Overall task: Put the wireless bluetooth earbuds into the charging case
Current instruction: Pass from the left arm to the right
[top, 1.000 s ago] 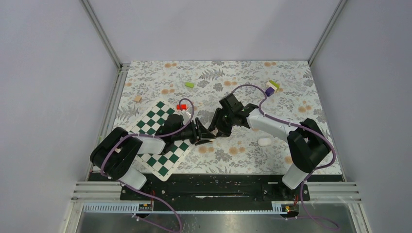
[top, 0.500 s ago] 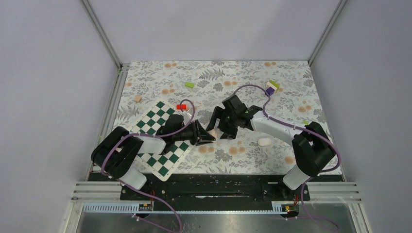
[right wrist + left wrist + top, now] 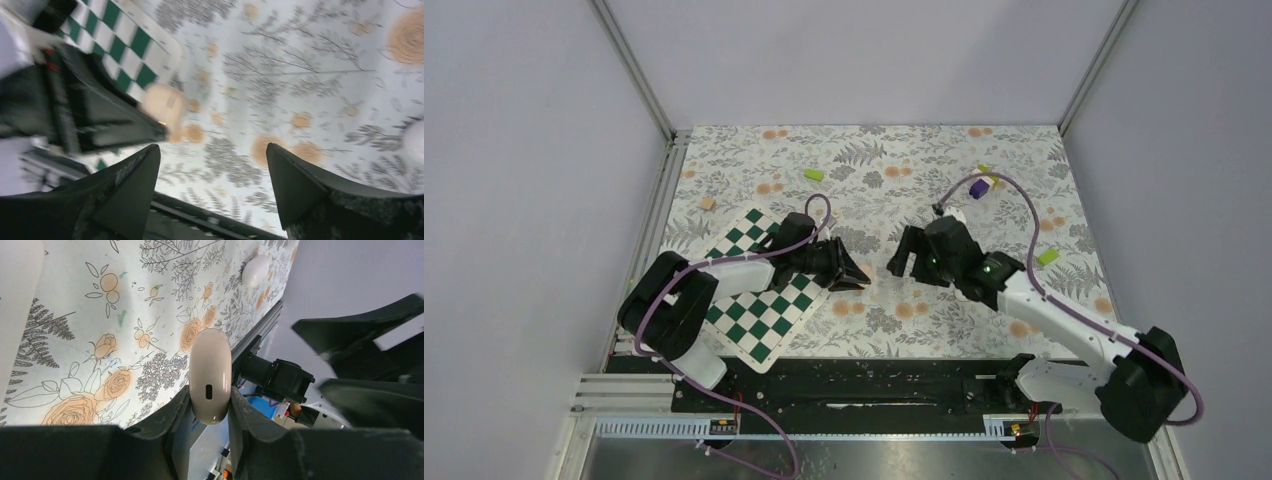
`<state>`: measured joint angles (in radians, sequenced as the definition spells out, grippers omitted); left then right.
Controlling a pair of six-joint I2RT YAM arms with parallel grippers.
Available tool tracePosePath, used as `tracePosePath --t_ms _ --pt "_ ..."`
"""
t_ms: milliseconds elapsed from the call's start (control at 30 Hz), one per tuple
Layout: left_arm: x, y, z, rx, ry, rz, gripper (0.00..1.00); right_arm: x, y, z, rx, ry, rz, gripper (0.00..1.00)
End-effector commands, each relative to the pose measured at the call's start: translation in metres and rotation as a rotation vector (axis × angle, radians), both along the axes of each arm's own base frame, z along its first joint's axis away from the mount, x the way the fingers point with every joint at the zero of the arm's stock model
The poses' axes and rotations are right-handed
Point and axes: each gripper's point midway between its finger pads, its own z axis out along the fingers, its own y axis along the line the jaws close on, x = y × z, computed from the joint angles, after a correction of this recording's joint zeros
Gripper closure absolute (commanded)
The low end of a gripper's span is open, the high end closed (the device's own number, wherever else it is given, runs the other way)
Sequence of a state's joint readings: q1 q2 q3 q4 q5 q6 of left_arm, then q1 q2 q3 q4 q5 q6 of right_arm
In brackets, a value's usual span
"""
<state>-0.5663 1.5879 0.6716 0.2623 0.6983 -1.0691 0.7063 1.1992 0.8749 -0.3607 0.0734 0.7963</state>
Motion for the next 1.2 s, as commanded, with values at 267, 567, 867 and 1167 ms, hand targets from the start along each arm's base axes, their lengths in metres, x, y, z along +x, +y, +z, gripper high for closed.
tracePosePath --t_ms 267,567,867,1167 --pt "-0.012 -0.006 0.048 -0.070 0.012 -0.105 1.00 -0.010 0.023 0.014 0.354 -0.273 0.113 0.19" --pt "-0.027 -0.012 0.131 -0.415 -0.229 -0.206 1.00 -0.002 0.025 0.074 0.858 -0.288 0.072 0.27" --pt "-0.029 -0.014 0.161 -0.532 -0.293 -0.227 1.00 -0.011 0.032 0.099 0.942 -0.322 0.158 0.32" --pt "-0.026 -0.015 0.175 -0.667 -0.264 -0.222 1.00 -0.017 0.035 0.107 0.955 -0.325 0.205 0.44"
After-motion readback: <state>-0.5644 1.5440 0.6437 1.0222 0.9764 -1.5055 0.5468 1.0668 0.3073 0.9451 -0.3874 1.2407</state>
